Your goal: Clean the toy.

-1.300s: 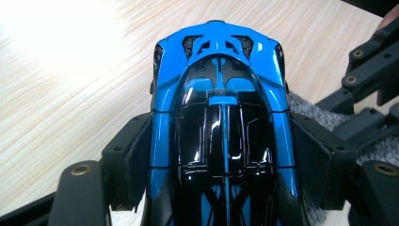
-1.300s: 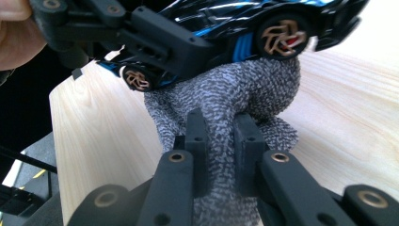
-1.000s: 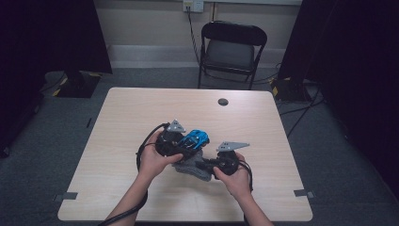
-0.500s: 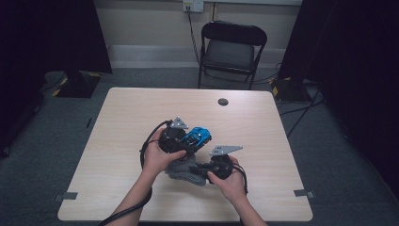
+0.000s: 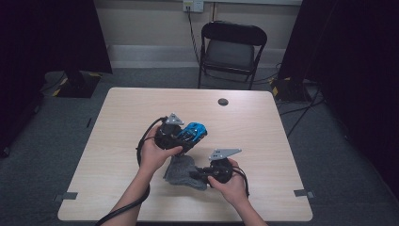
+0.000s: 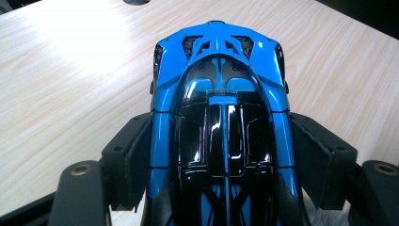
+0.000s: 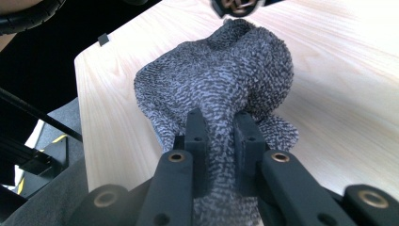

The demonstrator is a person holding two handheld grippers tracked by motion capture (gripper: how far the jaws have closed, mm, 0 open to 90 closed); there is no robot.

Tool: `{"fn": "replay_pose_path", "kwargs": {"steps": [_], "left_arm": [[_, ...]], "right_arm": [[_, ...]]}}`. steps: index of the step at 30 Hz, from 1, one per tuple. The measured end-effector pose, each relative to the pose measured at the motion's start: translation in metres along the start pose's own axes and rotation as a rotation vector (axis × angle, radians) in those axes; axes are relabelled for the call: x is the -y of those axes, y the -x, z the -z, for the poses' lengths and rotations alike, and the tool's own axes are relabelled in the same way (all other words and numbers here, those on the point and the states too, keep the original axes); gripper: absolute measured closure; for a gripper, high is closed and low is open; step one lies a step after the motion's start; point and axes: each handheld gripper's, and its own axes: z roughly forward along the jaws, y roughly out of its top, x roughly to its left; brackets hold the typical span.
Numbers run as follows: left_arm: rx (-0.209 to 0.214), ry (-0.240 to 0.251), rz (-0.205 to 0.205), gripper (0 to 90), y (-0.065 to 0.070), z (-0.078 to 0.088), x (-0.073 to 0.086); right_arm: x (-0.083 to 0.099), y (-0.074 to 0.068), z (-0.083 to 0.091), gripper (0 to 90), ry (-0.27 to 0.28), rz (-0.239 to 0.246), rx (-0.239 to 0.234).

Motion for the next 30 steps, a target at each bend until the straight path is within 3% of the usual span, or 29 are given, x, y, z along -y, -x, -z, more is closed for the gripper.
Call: {"fn": "replay_pose_path", "kwargs": {"steps": [5,11,17,30], "left_arm": [[-0.004,0.0,0.007,28.3,-0.005,0.007,0.003],[-0.008,-0.011,0.003,28.3,-0.008,0.011,0.009],[0.009,-0.017,-0.004,28.3,-0.004,0.01,0.021],[0.039,-0.029,-0.034,28.3,0.007,0.01,0.038]], "right_arm": [[0.006,0.01,0.012,79.4,-0.013,-0.006,0.035],[0.006,0.022,0.031,79.3,0.018,-0.035,0.071],[0.001,0.031,0.046,79.3,0.049,-0.047,0.111],[-0.001,0.054,0.061,79.3,0.067,-0.079,0.22]]}}
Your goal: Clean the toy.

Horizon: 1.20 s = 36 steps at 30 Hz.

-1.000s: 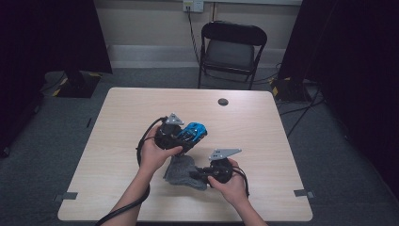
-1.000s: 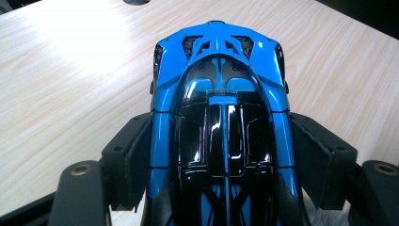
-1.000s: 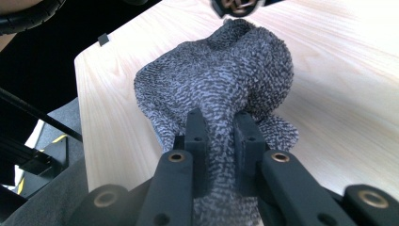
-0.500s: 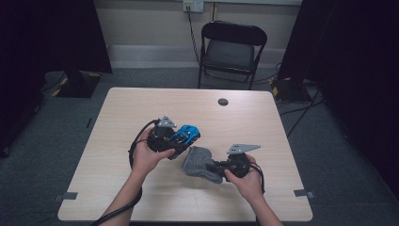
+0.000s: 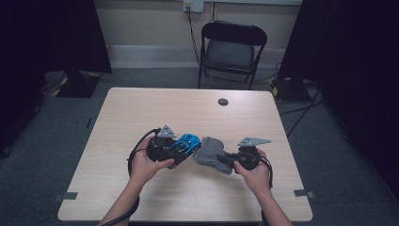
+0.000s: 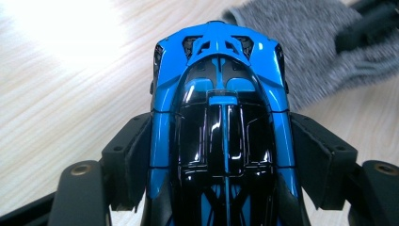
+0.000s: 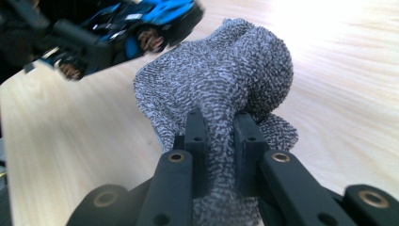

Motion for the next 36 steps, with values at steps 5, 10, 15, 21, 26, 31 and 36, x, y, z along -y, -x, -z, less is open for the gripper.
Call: {"fn": "replay_pose_path", "kwargs": {"steps": [5,10,15,21,26,31,36], "left_arm": [[0.013,-0.013,-0.006,28.3,0.002,0.0,0.002],[0.025,-0.016,-0.017,28.3,0.007,-0.001,0.003],[0.038,-0.024,-0.033,28.3,0.014,-0.002,0.001],[0.053,-0.028,-0.054,28.3,0.021,-0.005,-0.001],[0.059,-0.017,-0.047,28.3,0.021,-0.003,-0.002],[0.05,-0.014,-0.05,28.3,0.021,-0.003,-0.003],[0.048,-0.018,-0.048,28.3,0.021,-0.004,-0.003]], "right_arm": [[-0.004,0.005,0.0,79.3,0.017,-0.008,0.037],[-0.009,0.008,-0.002,79.3,0.032,-0.015,0.071],[-0.013,0.008,-0.005,79.3,0.042,-0.019,0.084],[-0.018,0.004,-0.008,79.3,0.056,-0.019,0.078],[-0.019,0.001,-0.009,79.3,0.056,-0.024,0.065],[-0.016,-0.001,-0.013,79.3,0.055,-0.034,0.042],[-0.013,-0.001,-0.017,79.3,0.053,-0.048,0.029]]}}
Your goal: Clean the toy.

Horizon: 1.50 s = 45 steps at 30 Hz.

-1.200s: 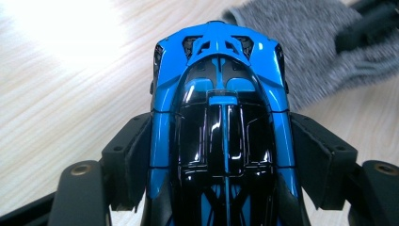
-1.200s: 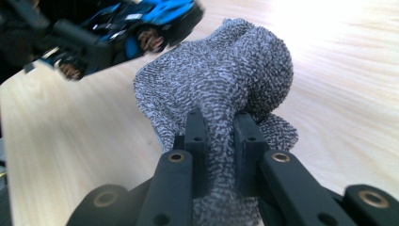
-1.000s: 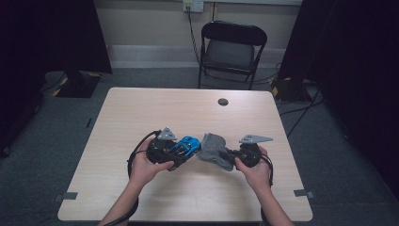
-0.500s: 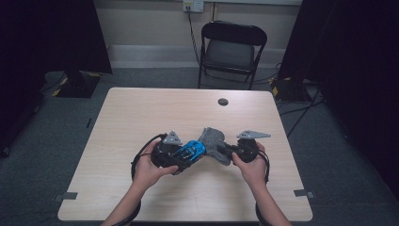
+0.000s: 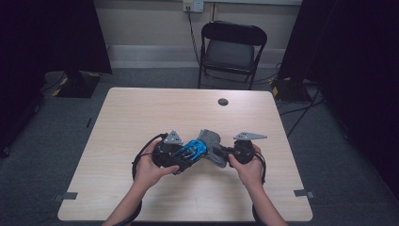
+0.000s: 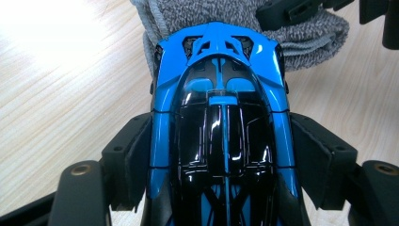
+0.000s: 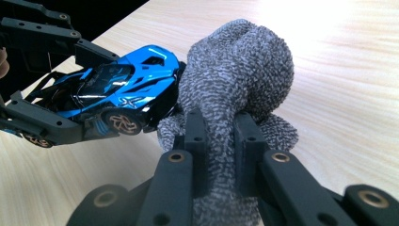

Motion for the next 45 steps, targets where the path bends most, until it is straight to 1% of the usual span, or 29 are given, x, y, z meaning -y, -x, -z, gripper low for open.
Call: {"fn": "replay_pose_path", "kwargs": {"steps": [2,3,6,7,12,18,23,27,28,32,33,36,40,42,44,45], "left_arm": [[0.002,0.012,0.004,28.3,0.0,0.0,0.0],[0.002,0.009,0.002,28.3,0.0,0.001,-0.001],[-0.005,0.014,0.004,28.3,0.0,0.001,-0.002],[-0.005,0.018,0.007,28.3,0.001,0.001,-0.003],[0.0,0.016,0.009,28.3,0.0,0.001,-0.003],[-0.008,0.017,0.009,28.3,0.0,0.001,-0.004],[-0.008,0.015,0.016,28.3,0.0,-0.001,-0.006],[-0.01,0.012,0.014,28.3,0.0,-0.002,-0.007],[-0.017,0.011,0.009,28.3,0.0,-0.002,-0.007],[-0.013,0.018,0.012,28.3,0.0,-0.002,-0.009],[-0.013,0.013,0.013,28.3,0.0,-0.002,-0.009],[-0.022,0.009,0.006,28.3,-0.001,-0.002,-0.01],[-0.029,0.009,0.013,28.3,-0.002,-0.002,-0.013],[-0.036,0.009,0.006,28.3,-0.003,-0.001,-0.015],[-0.036,0.018,0.016,28.3,-0.003,-0.001,-0.017],[-0.035,0.015,0.015,28.3,-0.003,0.0,-0.018]], "right_arm": [[0.001,0.0,-0.001,79.3,-0.002,-0.005,-0.002],[0.002,0.0,-0.001,79.3,-0.003,-0.006,-0.005],[0.002,-0.002,-0.003,79.3,-0.003,-0.002,-0.013],[0.002,-0.004,-0.003,79.3,-0.012,0.005,-0.017],[0.002,-0.008,-0.005,79.3,-0.017,0.024,-0.024],[0.003,-0.009,-0.005,79.3,-0.025,0.026,-0.029],[0.005,-0.01,-0.007,79.3,-0.03,0.026,-0.036],[0.007,-0.01,-0.007,79.3,-0.036,0.027,-0.037],[0.007,-0.01,-0.007,79.3,-0.038,0.028,-0.035],[0.007,-0.011,-0.008,79.4,-0.044,0.033,-0.036],[0.008,-0.011,-0.008,79.4,-0.047,0.032,-0.036],[0.008,-0.013,-0.009,79.4,-0.052,0.037,-0.045],[0.008,-0.015,-0.01,79.4,-0.06,0.042,-0.047],[0.007,-0.017,-0.011,79.4,-0.057,0.043,-0.056],[0.007,-0.019,-0.012,79.4,-0.063,0.046,-0.064],[0.007,-0.02,-0.013,79.4,-0.066,0.053,-0.071]]}}
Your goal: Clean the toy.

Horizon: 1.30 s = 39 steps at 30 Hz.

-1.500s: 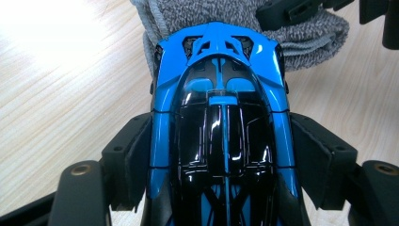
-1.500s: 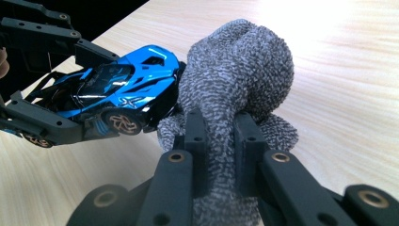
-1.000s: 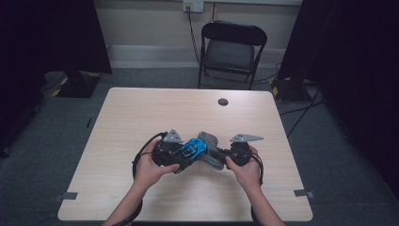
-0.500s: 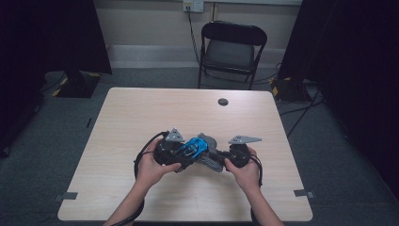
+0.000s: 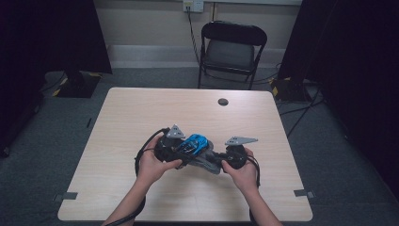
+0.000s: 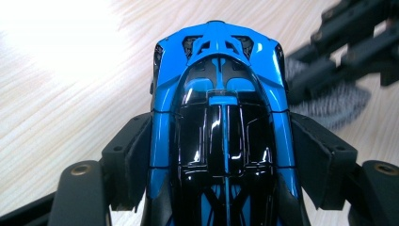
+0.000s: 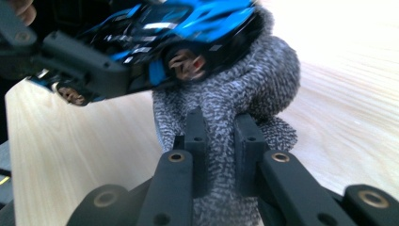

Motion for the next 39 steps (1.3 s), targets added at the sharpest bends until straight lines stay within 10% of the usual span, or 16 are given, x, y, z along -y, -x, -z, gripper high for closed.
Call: {"fn": "replay_pose_path", "kwargs": {"steps": [39], "left_arm": [[-0.002,-0.004,0.027,28.3,-0.004,-0.016,-0.01]], "right_arm": [[0.003,-0.036,-0.024,79.3,-0.062,0.1,-0.102]]}}
